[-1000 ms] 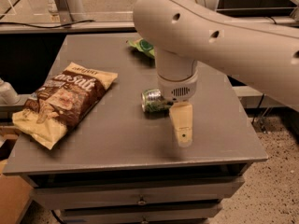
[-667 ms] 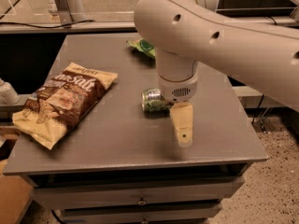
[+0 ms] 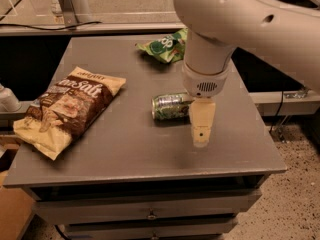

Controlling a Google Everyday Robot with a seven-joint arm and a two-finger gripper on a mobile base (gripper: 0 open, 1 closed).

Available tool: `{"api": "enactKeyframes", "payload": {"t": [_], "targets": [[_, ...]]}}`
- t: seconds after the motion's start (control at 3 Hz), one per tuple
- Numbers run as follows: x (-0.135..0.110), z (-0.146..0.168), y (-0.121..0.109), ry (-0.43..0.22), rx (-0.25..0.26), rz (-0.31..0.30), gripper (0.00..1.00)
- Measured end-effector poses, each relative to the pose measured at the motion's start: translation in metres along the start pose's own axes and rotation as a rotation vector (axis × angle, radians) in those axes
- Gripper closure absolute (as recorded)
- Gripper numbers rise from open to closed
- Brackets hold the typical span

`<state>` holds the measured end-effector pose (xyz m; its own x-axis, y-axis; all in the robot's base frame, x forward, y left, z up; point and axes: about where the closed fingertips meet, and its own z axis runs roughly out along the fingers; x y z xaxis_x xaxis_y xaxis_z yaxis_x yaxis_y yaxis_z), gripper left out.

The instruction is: Knock green can over

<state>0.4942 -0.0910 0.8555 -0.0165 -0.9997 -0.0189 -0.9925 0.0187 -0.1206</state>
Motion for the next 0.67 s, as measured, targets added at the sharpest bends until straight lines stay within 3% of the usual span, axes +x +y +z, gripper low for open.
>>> {"api": "enactKeyframes", "payload": {"t": [0.67], "targets": [[0.027, -0.032, -0.021, -0.084, 0.057, 0.083, 0.00]]}}
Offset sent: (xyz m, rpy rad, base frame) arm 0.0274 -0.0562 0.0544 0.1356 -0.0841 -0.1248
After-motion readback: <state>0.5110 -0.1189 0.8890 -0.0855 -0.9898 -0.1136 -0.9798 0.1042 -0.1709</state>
